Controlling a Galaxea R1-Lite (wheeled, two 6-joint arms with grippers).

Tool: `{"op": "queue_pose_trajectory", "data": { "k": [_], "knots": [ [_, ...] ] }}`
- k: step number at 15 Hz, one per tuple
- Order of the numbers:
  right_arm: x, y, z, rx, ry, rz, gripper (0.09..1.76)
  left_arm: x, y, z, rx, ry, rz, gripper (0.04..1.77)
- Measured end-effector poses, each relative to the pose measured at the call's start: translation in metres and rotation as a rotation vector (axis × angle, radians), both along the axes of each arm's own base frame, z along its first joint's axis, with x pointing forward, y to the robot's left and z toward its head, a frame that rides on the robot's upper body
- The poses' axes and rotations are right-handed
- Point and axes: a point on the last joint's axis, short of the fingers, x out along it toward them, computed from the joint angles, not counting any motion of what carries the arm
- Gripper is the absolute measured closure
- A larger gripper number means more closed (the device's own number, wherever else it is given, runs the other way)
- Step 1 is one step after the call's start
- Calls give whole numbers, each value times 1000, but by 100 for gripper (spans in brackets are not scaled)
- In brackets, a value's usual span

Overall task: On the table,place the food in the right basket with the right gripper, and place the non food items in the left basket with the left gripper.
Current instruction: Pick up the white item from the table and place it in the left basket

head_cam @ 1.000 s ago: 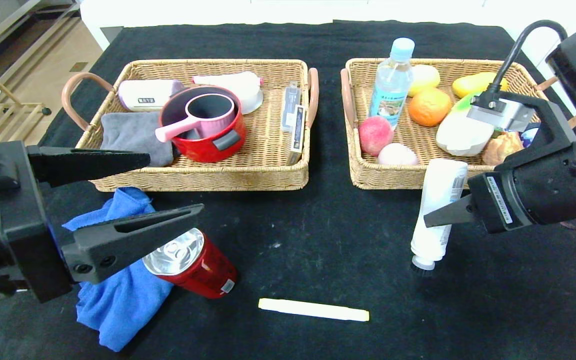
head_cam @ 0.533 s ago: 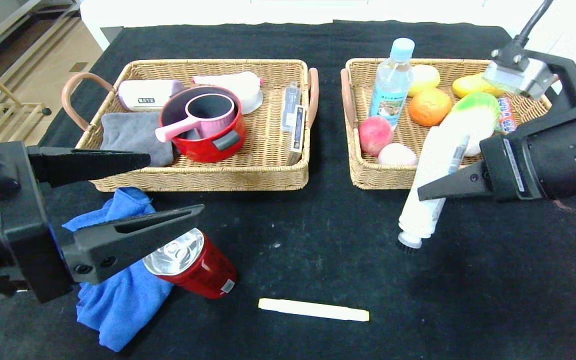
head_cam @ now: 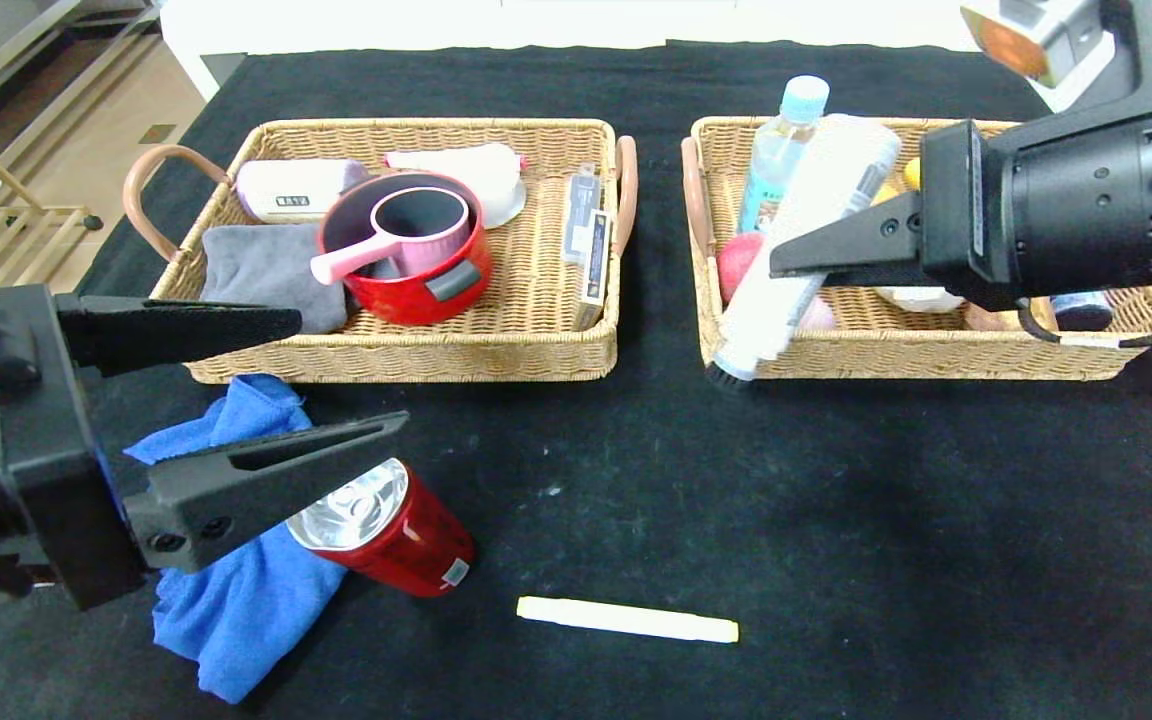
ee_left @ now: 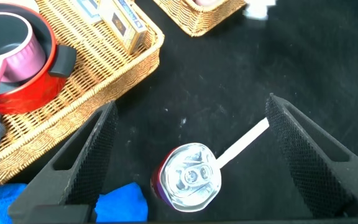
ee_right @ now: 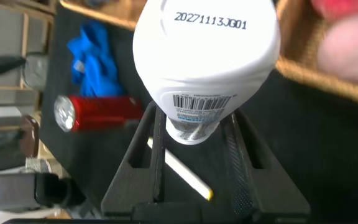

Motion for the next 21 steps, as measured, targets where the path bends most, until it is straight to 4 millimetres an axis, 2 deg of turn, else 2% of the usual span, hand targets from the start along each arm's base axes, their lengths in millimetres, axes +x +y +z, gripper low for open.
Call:
{"op": "queue_pose_trajectory", "data": {
  "k": [4,9,14,21],
  "knots": [
    [8,15,8,75,-111,19,121,-1,0,0,-1,-3,-2,9],
    [29,33,9,157,-232,3,122,-1,1,1,-2,-5,0,9],
    [51,59,1,184,-283,6,122,-1,1,0,0,-2,0,9],
    [73,99,-14,116,-365,49,122,-1,1,0,0,-3,1,9]
  ]
}}
